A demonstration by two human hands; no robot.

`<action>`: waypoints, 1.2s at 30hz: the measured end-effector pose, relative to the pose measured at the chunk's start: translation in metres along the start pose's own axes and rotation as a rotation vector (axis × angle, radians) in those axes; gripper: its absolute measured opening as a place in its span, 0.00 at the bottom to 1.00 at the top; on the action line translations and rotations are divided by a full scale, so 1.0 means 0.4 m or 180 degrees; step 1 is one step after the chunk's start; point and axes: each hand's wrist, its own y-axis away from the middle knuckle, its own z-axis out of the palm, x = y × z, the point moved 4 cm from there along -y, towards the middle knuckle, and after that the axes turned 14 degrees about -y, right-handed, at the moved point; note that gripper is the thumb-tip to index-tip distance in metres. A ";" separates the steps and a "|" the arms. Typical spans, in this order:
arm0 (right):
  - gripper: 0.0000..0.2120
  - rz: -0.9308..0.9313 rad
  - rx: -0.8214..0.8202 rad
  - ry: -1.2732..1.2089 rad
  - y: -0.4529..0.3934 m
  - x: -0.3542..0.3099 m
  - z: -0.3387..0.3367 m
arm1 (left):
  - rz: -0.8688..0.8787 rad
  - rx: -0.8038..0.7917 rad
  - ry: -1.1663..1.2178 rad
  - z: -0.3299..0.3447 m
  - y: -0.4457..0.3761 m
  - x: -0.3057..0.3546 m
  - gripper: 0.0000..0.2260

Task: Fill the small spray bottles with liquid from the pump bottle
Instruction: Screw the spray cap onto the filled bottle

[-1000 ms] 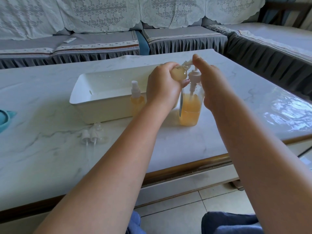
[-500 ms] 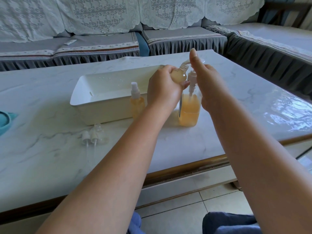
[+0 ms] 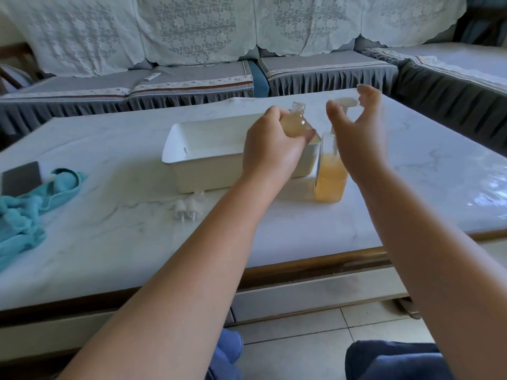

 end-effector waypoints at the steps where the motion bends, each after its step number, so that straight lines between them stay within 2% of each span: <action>1: 0.28 -0.0190 0.0039 0.0191 0.007 -0.010 -0.002 | -0.0011 0.0035 -0.0001 -0.013 0.003 -0.005 0.18; 5: 0.24 -0.0920 0.0133 0.0532 0.037 -0.044 -0.003 | -0.0071 0.0177 -0.0061 -0.061 0.008 -0.027 0.17; 12: 0.17 -0.1647 -0.0130 0.0636 0.116 -0.096 0.095 | -0.0308 0.0354 -0.0034 -0.132 0.011 -0.075 0.18; 23: 0.17 -0.1586 -0.1287 0.0116 0.242 -0.088 0.282 | -0.0733 0.0633 0.0012 -0.238 0.002 -0.211 0.18; 28: 0.18 -0.1239 -0.1689 0.0224 0.273 -0.048 0.342 | -0.0775 0.0670 0.0046 -0.277 0.003 -0.269 0.17; 36: 0.17 -0.1087 -0.2200 0.0725 0.320 -0.009 0.423 | -0.0939 0.0638 -0.0228 -0.320 -0.001 -0.359 0.19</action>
